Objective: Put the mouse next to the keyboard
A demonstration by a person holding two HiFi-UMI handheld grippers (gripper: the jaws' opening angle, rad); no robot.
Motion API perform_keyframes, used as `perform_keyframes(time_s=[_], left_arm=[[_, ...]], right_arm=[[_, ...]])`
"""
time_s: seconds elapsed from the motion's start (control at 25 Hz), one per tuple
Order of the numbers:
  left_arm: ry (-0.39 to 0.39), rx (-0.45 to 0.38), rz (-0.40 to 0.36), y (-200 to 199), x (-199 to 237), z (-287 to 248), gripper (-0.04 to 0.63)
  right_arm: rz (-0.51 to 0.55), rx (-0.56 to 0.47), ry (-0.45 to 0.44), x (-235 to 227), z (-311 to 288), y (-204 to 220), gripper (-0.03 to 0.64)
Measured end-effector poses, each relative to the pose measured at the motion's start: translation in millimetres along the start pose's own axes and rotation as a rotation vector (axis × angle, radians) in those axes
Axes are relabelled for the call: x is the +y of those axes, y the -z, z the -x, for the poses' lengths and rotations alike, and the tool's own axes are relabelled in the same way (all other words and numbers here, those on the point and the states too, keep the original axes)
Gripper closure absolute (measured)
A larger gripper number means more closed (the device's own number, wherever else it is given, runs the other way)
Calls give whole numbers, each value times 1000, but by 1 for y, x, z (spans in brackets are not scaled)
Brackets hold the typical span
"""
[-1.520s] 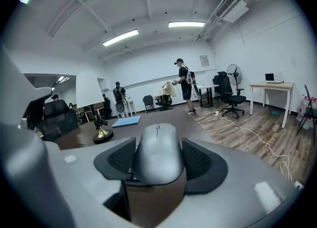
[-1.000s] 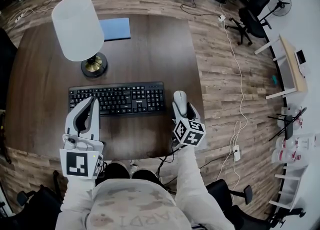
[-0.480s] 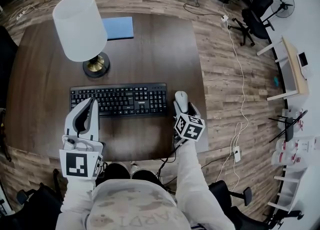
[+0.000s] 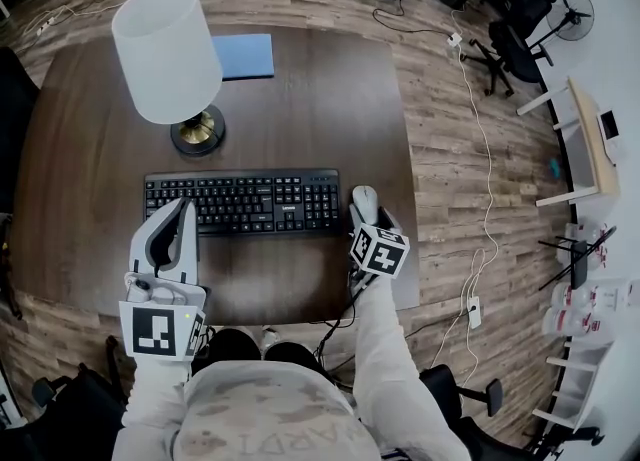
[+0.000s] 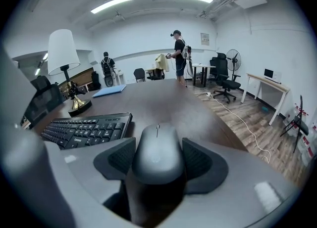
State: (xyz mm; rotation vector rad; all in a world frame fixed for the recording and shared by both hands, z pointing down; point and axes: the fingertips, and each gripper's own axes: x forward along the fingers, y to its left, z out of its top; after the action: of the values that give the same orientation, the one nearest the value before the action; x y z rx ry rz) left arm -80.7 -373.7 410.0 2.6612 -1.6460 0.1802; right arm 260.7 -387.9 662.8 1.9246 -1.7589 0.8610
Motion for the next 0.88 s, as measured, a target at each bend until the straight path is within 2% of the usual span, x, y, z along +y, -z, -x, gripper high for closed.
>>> perform_keyframes(time_s=[0.32,0.52,0.88], left_arm=[[-8,3,-3,0,3,3,589],[-11,2,-4,-1,3,6,589],[-8,-5,-2,-3,-2,15,589]], right_arm=[[19,69,0,3,-6,11,307],[30,76,2,4,-6,11,307],[61,-29,-34,17,22,-12,310]])
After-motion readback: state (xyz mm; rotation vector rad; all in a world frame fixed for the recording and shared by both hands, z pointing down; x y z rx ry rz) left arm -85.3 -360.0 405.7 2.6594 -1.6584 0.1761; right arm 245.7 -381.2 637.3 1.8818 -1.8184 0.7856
